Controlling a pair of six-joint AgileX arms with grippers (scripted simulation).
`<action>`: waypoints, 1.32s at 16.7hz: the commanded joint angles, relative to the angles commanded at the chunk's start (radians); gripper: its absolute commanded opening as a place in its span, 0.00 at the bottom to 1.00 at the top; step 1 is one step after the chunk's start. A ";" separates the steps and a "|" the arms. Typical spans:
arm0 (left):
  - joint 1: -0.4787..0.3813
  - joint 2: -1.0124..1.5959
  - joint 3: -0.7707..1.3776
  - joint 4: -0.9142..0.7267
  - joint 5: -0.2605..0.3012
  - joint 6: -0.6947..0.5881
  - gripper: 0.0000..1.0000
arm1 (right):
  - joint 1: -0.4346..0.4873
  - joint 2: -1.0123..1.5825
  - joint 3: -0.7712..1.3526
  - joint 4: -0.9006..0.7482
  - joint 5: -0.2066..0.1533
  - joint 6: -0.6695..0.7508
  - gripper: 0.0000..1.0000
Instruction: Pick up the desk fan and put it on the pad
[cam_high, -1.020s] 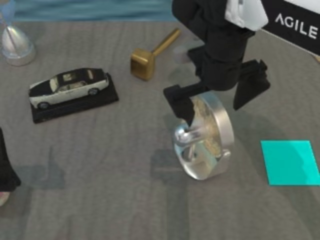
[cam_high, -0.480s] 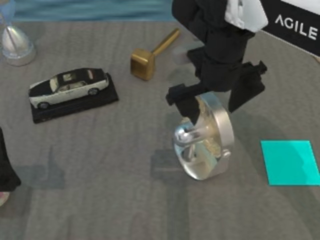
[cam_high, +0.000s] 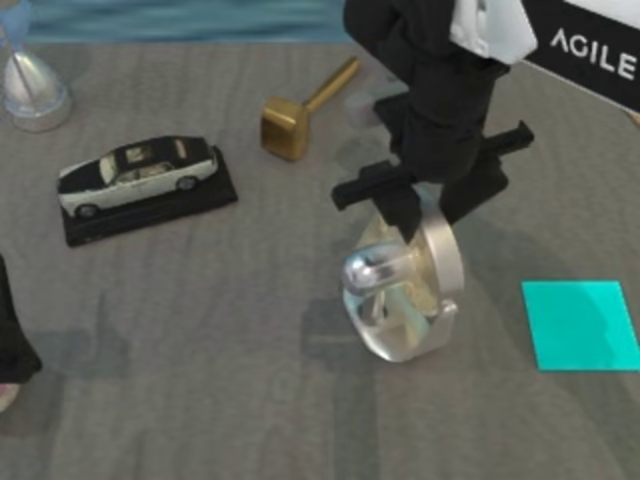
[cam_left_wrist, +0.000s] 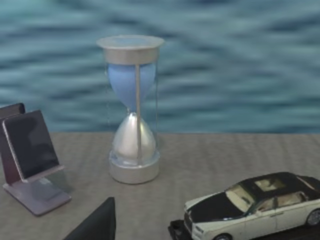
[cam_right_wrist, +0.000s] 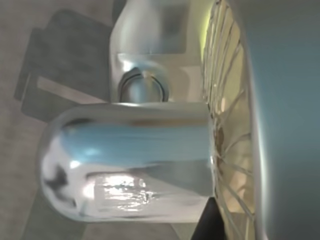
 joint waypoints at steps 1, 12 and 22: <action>0.000 0.000 0.000 0.000 0.000 0.000 1.00 | 0.000 0.000 0.000 0.000 0.000 0.000 0.00; 0.000 0.000 0.000 0.000 0.000 0.000 1.00 | 0.000 0.007 0.042 -0.040 0.000 0.001 0.00; 0.000 0.000 0.000 0.000 0.000 0.000 1.00 | 0.000 0.031 0.255 -0.219 0.000 0.001 0.00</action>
